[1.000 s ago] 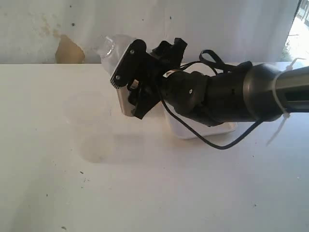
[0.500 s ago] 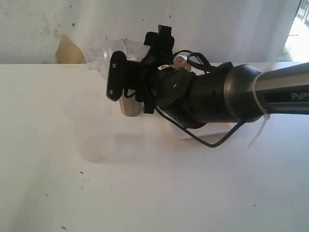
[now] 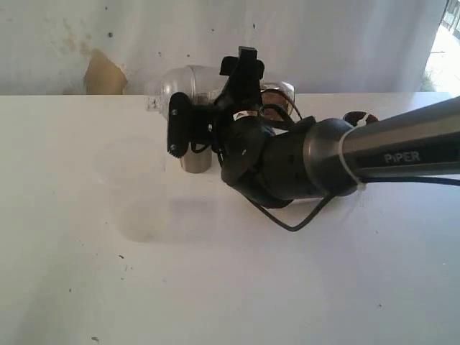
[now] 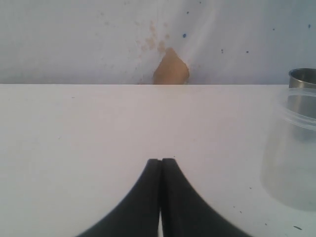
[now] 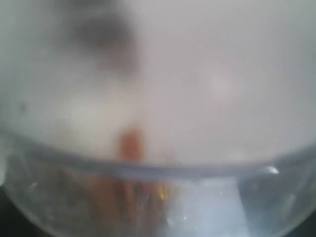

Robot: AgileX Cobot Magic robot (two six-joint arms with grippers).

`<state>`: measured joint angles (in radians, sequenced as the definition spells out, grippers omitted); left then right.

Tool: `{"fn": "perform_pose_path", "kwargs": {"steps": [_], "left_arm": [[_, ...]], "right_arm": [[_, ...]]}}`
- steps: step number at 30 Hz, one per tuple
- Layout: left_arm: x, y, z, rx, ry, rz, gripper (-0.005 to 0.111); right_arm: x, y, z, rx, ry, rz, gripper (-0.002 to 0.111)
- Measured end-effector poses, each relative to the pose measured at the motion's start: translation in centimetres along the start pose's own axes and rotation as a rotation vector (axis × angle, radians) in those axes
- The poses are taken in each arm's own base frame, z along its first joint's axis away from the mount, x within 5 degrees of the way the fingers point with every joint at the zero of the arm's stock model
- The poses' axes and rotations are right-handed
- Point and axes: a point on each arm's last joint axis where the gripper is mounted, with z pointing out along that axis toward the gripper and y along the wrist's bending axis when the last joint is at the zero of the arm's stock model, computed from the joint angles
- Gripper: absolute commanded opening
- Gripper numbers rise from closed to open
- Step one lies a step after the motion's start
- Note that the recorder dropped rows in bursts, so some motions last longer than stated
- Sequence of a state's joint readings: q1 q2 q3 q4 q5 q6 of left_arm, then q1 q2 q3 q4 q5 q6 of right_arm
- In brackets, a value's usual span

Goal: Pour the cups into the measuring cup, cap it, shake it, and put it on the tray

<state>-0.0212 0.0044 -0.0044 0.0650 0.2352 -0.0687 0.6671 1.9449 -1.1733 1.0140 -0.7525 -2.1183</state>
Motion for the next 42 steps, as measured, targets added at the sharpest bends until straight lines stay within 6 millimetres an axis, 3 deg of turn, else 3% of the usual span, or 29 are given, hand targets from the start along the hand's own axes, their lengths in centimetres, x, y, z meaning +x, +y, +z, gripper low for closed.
{"fn": "perform_pose_path", "kwargs": {"steps": [3, 21, 42], "left_arm": [[0.0, 0.0, 0.0, 0.0, 0.0, 0.0, 0.0], [0.0, 0.0, 0.0, 0.0, 0.0, 0.0, 0.0], [0.0, 0.0, 0.0, 0.0, 0.0, 0.0, 0.0]], "right_arm": [[-0.1, 0.7, 0.3, -0.007, -0.006, -0.023, 0.0], [-1.4, 0.0, 0.1, 0.078, -0.145, -0.196, 0.0], [-0.6, -0.9, 1.0, 0.149, -0.21, -0.336, 0.0]]}}
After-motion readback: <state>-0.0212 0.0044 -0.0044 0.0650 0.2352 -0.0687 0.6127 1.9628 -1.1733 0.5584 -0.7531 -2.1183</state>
